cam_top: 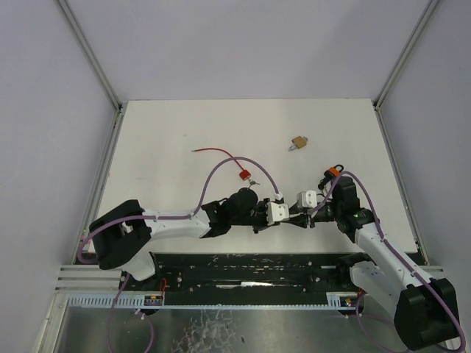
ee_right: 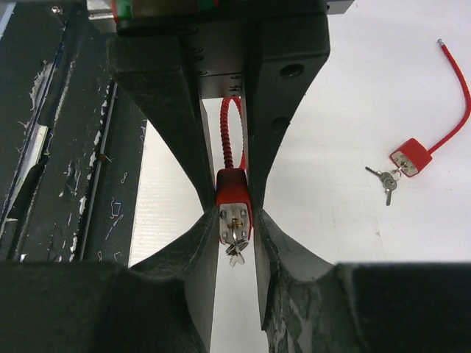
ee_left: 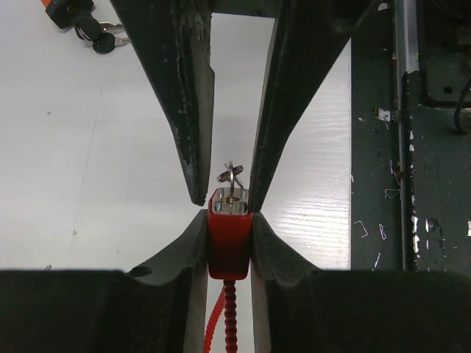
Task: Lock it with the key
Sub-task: Lock the lock.
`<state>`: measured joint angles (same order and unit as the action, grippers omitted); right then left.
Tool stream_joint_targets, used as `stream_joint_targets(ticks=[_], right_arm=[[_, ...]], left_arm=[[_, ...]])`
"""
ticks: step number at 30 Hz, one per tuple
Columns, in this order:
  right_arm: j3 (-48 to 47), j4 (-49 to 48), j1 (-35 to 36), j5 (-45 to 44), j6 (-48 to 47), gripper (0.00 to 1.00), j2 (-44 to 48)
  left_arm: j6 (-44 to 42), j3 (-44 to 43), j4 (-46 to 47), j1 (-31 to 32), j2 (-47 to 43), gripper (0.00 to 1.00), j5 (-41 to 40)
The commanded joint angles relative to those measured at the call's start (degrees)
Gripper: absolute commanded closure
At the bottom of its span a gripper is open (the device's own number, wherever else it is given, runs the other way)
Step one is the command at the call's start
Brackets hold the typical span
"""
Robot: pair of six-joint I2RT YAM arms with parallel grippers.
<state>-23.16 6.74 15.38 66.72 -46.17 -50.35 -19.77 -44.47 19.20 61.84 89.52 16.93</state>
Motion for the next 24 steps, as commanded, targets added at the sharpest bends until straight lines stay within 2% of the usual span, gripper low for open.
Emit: stream_joint_targets(ticks=[1,12,16,24], right_arm=[[0.0,-1.6,0.6,-2.0,0.2,0.70,-0.3],[-1.0,1.6,0.6,-3.8,-4.3,0.82,0.1],[-1.1,3.8,0.5,-3.7,-8.3,0.83,-0.3],[-1.3,7.8,0.6,-3.8,-16.0,0.72,-0.3]], left_arm=[[1.3,-2.4,1.2,0.3,0.0,1.00,-0.4],[0.6,-1.6,0.3,0.4,-1.4,1.00,-0.6],[0.6,-2.2,-0.4,0.4,-1.1,1.00,0.1],[0.3,-2.7,-1.6,0.3,-0.9,1.00,0.8]])
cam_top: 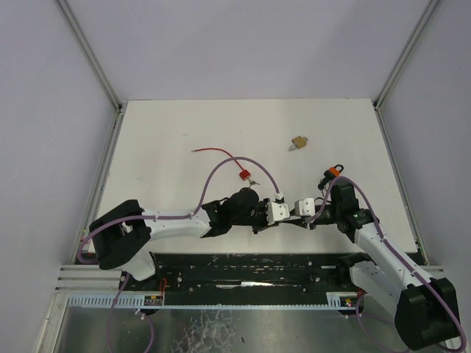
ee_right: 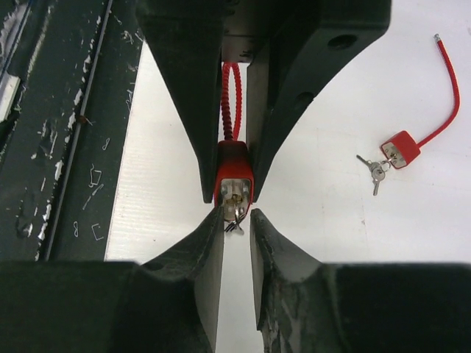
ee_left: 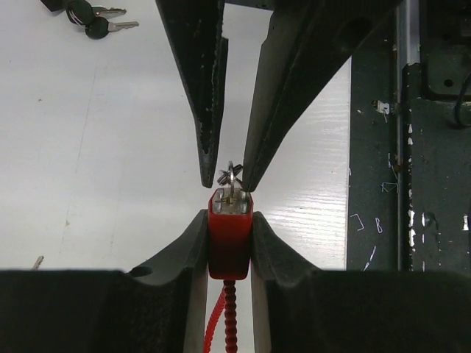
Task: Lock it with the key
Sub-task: Lock the lock.
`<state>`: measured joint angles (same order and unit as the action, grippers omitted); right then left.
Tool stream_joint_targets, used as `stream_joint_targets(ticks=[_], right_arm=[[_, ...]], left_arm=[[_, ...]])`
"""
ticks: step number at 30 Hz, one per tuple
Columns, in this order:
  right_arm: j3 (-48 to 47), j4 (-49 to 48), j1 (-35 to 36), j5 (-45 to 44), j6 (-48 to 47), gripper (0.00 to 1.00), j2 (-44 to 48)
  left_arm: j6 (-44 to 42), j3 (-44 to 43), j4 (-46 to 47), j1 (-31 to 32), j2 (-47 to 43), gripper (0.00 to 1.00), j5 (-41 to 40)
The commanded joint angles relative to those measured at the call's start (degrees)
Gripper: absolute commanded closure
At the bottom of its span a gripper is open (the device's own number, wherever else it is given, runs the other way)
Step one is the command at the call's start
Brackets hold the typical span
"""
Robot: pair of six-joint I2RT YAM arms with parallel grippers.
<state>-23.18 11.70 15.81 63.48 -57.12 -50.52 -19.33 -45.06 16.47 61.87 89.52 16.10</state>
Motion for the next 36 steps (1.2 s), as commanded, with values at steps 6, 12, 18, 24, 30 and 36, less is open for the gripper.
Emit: stream_joint_targets(ticks=[6,12,18,24,30,36], right_arm=[[-1.5,3.8,0.2,1.5,-6.7,0.73,0.0],[-1.1,2.1,0.2,2.3,-4.9,0.74,1.3],[-1.1,1.8,0.2,1.9,-5.1,0.78,1.5],[-1.7,3.0,0.2,2.3,-6.0,0.85,1.6],[-2.0,4.7,0.2,2.4,-8.0,0.95,1.7],[-2.3,7.3,0.2,4.0,-10.9,0.92,2.2]], left_arm=[[0.1,-2.3,1.0,0.3,-0.9,1.00,2.7],[0.3,-2.9,0.8,0.4,0.2,1.00,3.3],[0.6,-3.2,0.4,0.3,0.3,1.00,4.4],[0.8,-3.3,0.4,0.3,0.6,1.00,4.8],[1.4,-3.4,0.1,0.4,0.6,1.00,5.3],[1.9,-3.6,-0.5,0.3,0.6,1.00,6.3]])
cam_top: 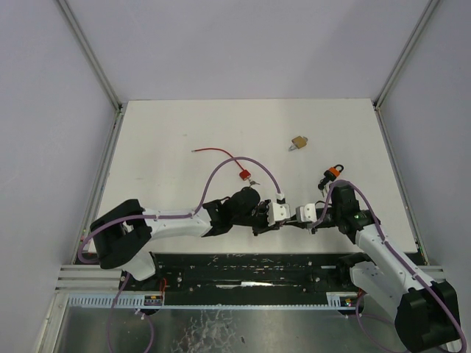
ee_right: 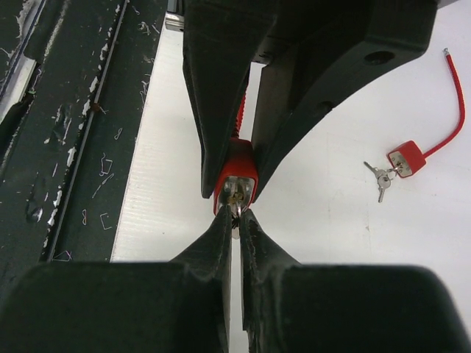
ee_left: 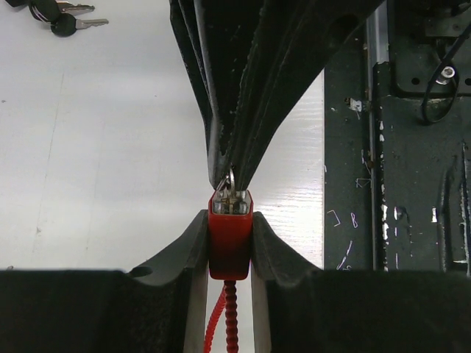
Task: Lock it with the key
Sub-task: Lock the lock.
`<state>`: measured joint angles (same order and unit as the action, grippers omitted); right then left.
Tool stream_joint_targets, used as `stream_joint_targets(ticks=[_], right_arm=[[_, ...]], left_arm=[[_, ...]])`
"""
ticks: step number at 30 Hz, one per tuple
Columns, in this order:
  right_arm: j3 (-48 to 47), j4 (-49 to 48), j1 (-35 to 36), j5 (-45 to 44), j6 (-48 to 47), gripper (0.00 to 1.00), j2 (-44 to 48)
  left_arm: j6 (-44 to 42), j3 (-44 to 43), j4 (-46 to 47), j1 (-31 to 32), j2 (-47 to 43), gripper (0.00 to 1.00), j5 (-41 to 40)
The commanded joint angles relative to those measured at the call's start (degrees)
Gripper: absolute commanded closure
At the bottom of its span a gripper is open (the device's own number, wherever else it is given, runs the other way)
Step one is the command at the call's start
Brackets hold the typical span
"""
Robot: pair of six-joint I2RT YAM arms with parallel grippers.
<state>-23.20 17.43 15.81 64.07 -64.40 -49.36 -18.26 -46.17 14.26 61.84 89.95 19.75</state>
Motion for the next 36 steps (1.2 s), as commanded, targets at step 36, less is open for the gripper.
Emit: stream_joint_targets(ticks=[36], right_arm=[[-6.2,9.1,-0.9,8.4,-4.9,1.00,2.8]], left_arm=[[-6.5,-5.2,2.0,-1.2,1.5,1.00,6.5]])
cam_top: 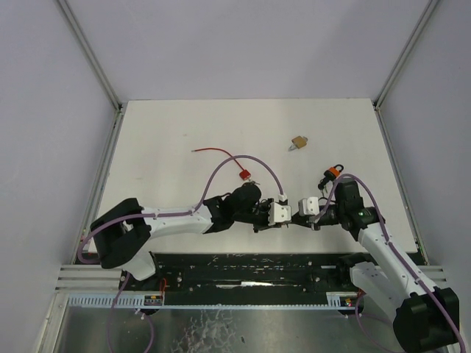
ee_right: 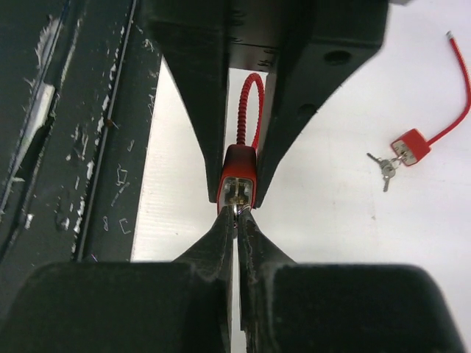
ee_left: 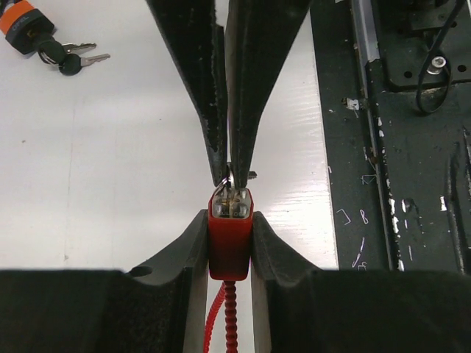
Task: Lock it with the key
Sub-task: Lock the lock.
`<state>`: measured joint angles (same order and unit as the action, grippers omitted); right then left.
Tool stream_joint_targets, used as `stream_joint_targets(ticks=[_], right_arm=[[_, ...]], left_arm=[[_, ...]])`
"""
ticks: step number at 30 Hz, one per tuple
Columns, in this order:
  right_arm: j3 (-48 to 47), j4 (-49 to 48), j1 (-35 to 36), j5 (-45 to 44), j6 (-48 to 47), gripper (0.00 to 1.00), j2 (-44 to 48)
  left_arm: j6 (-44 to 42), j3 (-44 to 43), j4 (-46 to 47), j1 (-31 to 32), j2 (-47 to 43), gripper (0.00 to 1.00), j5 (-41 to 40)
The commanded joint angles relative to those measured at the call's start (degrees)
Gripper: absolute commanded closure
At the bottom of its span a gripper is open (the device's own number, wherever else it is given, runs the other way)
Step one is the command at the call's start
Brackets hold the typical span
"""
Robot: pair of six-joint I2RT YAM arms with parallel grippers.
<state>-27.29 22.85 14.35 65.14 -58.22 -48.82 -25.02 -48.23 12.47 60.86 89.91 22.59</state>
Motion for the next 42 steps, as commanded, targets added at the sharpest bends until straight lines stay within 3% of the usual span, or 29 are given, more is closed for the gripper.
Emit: stream_joint_targets(ticks=[1,4,14,18,26,27,30,34,37,42], right_arm=[[-2.1,5.2,0.6,7.4,-14.6,1.00,2.4],[-2.0,5.1,0.6,8.2,-15.4,1.00,2.0],[-0.8,-5.4,0.5,7.8,0.2,0.96,0.4],[-0.2,-6.6,0.5,7.4,2.5,0.94,-0.4],[-1.6,-2.7,0.5,8.5,-0.5,1.00,-0.2],[-2.0,-1.3,0.5,8.6,-1.6,1.00,-0.3],[-3.2,1.0,0.6,8.6,-2.7,1.00,-1.3],[-5.6,5.2,0.5,7.8,-4.4,1.00,-3.0],[-7.1,6.2,0.5,7.2,-3.5,1.00,-3.6],[-9.1,6.6,-2.2,6.4,1.3,1.00,-4.2]], left_arm=[[1.8,-3.6,3.5,-1.1,1.6,1.00,8.0],[6.1,-3.6,5.3,-2.5,1.4,1.00,14.6],[5.3,-1.8,8.8,-0.9,1.2,1.00,5.1],[4.7,-1.5,9.4,-0.6,1.0,1.00,3.1],[5.5,-1.9,9.8,-0.4,0.2,0.97,2.4],[6.2,-1.6,10.6,-0.4,-0.4,0.95,2.4],[9.5,1.8,16.2,-0.3,-3.9,0.68,1.6],[11.8,7.1,23.4,-0.5,-7.9,0.43,-1.3],[12.9,11.2,29.5,-0.7,-11.1,0.35,-4.4],[15.8,16.9,30.9,-0.8,-21.6,0.30,-8.2]])
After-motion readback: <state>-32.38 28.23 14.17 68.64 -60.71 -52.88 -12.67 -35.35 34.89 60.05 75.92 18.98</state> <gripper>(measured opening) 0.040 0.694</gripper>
